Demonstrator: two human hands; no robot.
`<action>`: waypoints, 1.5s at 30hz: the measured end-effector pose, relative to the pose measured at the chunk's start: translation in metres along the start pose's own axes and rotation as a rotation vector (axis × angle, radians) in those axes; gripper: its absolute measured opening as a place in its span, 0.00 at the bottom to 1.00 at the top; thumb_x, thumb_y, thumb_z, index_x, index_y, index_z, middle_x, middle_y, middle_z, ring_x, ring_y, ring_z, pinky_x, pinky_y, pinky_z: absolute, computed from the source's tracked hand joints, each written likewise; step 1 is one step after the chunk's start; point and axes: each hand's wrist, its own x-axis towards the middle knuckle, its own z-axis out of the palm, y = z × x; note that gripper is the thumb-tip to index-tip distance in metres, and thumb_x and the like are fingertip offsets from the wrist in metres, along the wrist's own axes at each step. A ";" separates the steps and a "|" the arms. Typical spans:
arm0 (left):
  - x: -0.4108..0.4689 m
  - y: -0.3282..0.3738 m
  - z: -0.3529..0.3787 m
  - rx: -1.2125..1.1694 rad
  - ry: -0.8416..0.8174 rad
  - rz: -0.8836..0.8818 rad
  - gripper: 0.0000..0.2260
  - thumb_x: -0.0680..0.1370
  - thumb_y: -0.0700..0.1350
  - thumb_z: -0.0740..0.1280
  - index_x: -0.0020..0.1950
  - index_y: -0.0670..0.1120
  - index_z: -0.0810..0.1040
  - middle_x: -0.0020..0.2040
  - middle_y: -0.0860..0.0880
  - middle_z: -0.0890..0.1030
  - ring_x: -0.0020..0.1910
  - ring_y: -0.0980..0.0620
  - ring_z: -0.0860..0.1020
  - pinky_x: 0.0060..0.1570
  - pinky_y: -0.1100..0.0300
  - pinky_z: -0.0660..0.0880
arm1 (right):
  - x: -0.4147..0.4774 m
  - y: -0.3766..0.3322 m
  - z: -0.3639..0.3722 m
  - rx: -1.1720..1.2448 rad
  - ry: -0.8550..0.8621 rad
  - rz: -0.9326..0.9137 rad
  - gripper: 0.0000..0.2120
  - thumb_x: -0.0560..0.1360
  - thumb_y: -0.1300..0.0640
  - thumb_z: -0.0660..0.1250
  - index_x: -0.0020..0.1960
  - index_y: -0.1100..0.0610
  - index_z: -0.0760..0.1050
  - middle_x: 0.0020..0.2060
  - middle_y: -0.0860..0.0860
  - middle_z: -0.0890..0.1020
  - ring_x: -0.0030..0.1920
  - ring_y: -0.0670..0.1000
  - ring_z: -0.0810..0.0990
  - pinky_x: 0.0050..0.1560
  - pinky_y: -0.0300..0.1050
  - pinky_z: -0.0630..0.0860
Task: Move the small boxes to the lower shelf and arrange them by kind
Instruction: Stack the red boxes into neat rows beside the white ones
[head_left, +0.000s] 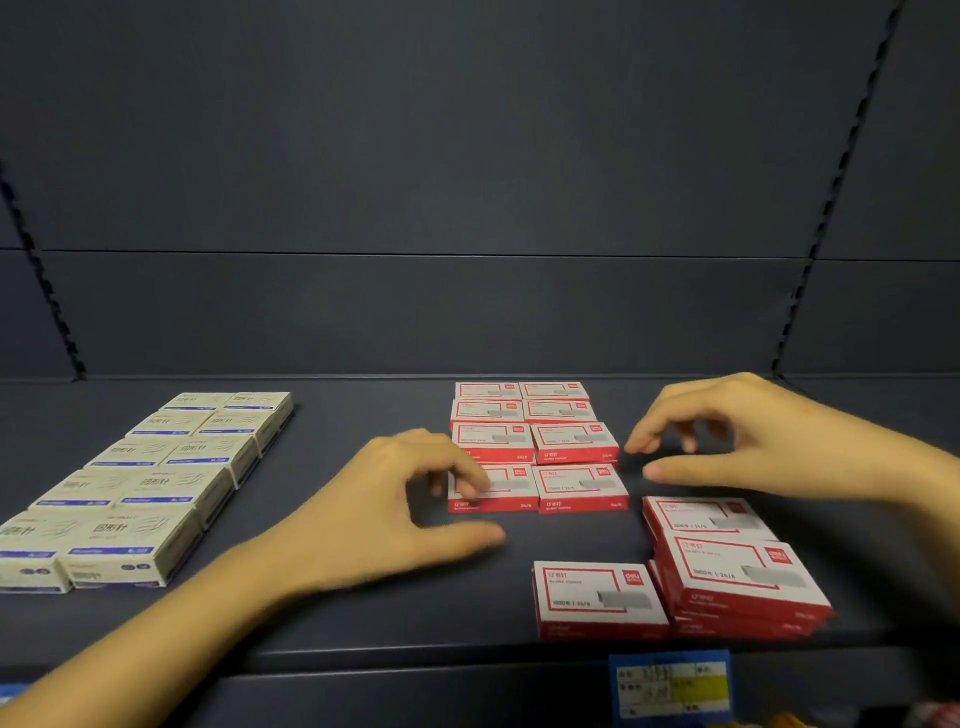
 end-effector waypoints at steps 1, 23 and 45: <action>-0.002 0.007 0.005 -0.010 -0.060 0.023 0.16 0.65 0.59 0.73 0.47 0.53 0.80 0.42 0.62 0.79 0.45 0.59 0.76 0.46 0.71 0.70 | -0.005 0.004 -0.003 0.041 -0.021 -0.004 0.16 0.64 0.34 0.64 0.49 0.37 0.79 0.47 0.36 0.80 0.46 0.44 0.78 0.45 0.45 0.77; -0.001 0.004 -0.007 0.160 -0.012 -0.001 0.17 0.68 0.62 0.68 0.51 0.54 0.79 0.44 0.62 0.78 0.45 0.61 0.73 0.48 0.65 0.70 | -0.040 0.057 -0.004 0.168 -0.263 0.035 0.23 0.64 0.34 0.71 0.57 0.36 0.75 0.54 0.40 0.79 0.54 0.44 0.77 0.54 0.36 0.74; 0.005 -0.028 0.006 -0.047 0.127 -0.211 0.11 0.67 0.50 0.74 0.47 0.54 0.78 0.41 0.60 0.81 0.40 0.62 0.74 0.39 0.75 0.67 | 0.009 0.018 0.013 0.134 -0.144 0.027 0.18 0.69 0.41 0.62 0.58 0.38 0.70 0.54 0.38 0.75 0.49 0.39 0.76 0.46 0.35 0.74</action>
